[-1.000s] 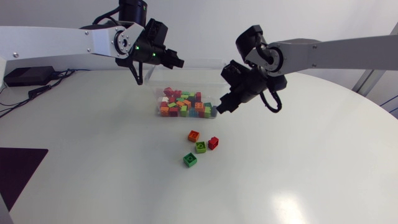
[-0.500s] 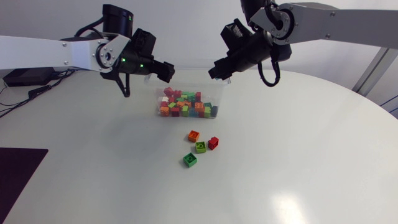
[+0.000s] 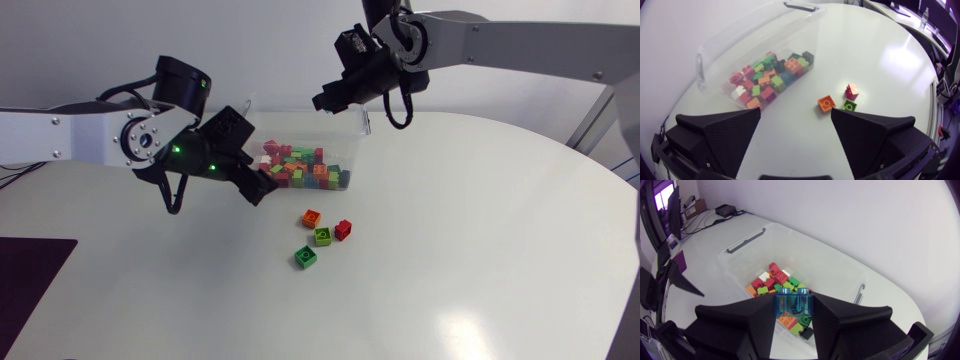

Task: Place the duplo bricks in the container

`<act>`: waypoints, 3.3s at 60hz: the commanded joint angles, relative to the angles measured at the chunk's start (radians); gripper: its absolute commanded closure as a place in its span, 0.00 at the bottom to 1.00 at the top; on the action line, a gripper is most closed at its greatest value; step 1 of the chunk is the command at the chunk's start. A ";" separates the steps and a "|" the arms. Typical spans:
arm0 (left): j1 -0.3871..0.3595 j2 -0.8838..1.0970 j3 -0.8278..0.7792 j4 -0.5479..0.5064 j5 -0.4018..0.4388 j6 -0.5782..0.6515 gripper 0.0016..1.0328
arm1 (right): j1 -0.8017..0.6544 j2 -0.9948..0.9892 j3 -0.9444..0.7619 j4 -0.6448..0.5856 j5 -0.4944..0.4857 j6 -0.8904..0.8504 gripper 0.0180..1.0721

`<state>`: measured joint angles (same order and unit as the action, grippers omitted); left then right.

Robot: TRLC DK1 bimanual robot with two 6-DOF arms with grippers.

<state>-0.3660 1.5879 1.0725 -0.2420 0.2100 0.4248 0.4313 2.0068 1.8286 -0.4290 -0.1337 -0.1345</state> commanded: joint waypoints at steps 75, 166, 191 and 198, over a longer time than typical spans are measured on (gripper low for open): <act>-0.266 0.319 0.121 -0.252 -0.066 0.003 0.06 | -0.108 -0.444 -0.404 -0.040 -0.047 -0.054 0.05; -0.160 0.069 0.230 -0.465 -0.060 0.002 0.75 | 0.047 -0.063 -0.614 0.038 -0.029 -0.226 0.11; -0.048 -0.011 0.353 -0.390 -0.003 -0.070 0.75 | 0.072 0.044 -0.505 -0.027 0.006 -0.261 0.40; -0.034 -0.019 0.365 -0.321 -0.003 -0.112 0.75 | 0.075 0.061 -0.493 -0.037 0.009 -0.263 0.57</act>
<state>-0.4141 1.5898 1.4078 -0.5949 0.2012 0.3580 0.4969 2.0293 1.3121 -0.4465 -0.1322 -0.3717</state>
